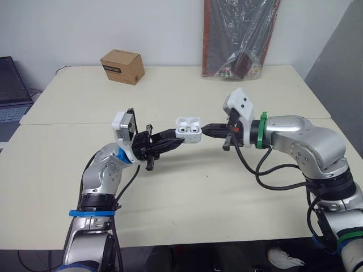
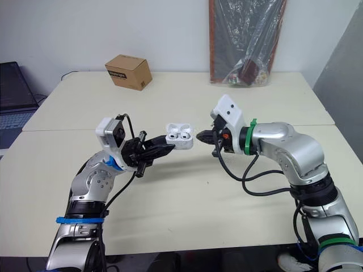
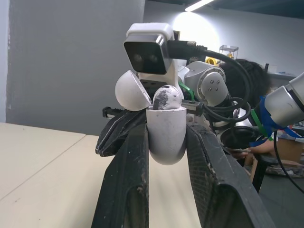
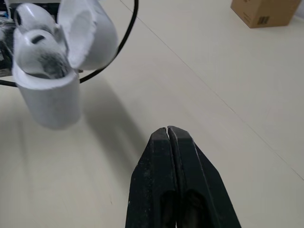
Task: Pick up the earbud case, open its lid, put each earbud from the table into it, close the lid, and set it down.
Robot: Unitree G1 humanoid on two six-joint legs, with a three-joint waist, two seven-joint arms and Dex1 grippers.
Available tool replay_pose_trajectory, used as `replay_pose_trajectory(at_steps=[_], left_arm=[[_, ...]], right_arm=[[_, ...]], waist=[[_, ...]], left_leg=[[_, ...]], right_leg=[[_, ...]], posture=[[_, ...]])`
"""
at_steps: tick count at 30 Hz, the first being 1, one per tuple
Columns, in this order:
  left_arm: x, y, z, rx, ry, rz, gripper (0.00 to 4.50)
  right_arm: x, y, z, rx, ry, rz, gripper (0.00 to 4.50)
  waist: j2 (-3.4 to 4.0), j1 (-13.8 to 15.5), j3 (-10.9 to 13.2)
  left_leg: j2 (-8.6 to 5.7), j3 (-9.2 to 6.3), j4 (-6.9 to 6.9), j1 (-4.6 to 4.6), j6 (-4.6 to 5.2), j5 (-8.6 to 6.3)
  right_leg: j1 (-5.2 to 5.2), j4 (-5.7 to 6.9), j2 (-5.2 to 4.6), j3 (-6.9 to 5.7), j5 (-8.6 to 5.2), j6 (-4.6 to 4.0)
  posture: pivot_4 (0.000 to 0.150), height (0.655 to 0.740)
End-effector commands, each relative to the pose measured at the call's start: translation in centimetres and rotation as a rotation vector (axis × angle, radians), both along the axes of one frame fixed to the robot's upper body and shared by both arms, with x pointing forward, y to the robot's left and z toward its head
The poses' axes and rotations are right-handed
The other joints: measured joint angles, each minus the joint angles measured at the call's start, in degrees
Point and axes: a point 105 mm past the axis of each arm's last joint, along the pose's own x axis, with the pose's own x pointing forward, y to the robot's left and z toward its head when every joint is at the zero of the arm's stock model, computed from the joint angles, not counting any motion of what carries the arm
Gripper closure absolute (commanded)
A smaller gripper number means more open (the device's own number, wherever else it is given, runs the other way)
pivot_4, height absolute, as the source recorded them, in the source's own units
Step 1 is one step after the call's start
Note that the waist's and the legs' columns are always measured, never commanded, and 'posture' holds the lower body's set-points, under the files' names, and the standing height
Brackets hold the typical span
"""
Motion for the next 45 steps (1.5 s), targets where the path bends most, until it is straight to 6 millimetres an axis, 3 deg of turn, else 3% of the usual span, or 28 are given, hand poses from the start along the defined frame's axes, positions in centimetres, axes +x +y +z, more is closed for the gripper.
replay_pose_trajectory(at_steps=[1, 17, 37, 41, 45], left_arm=[[-0.7, 0.2, 0.7, 0.005, -0.032, -0.025, 3.71], [-0.7, 0.2, 0.1, 0.034, -0.017, -0.016, 3.71], [0.8, 0.7, 0.7, 0.004, 0.044, 0.064, 3.71], [1.4, 0.8, 0.2, 0.044, 0.09, 0.119, 3.71], [2.8, 0.9, -2.0, 0.176, 0.207, 0.216, 3.71]], right_arm=[[-0.7, 0.9, 2.2, 0.032, -0.101, 0.045, 4.48], [-2.2, 1.8, 3.8, 0.084, -0.149, 0.087, 4.48], [-3.5, 1.8, 3.0, 0.073, -0.164, 0.11, 4.48], [-2.4, 0.3, 3.1, 0.057, -0.171, 0.03, 4.48], [-2.6, -1.7, 1.9, 0.012, -0.159, 0.014, 4.48]], waist=[[0.0, 0.0, 0.0], [0.01, 0.0, 0.0], [0.01, 0.0, 0.0], [0.01, 0.0, 0.0], [0.01, 0.1, 0.0]], left_leg=[[0.0, -0.01, 0.0, 0.0, 0.0, 0.0], [0.0, -0.02, 0.0, 0.0, 0.0, 0.0], [0.0, -0.01, 0.01, 0.0, 0.0, 0.0], [0.0, -0.01, 0.01, 0.0, 0.0, 0.0], [0.0, -0.02, 0.01, -0.02, 0.0, 0.0]], right_leg=[[0.0, 0.0, 0.0, -0.01, 0.0, 0.0], [0.0, 0.01, -0.01, -0.02, 0.0, -0.01], [0.0, 0.02, -0.01, -0.01, 0.0, -0.01], [0.0, 0.02, -0.01, -0.01, 0.0, -0.01], [0.01, -0.01, -0.01, -0.02, 0.0, 0.0]], posture=[[0.15, 0.74], [0.15, 0.74], [0.15, 0.74], [0.15, 0.74], [0.15, 0.74]])
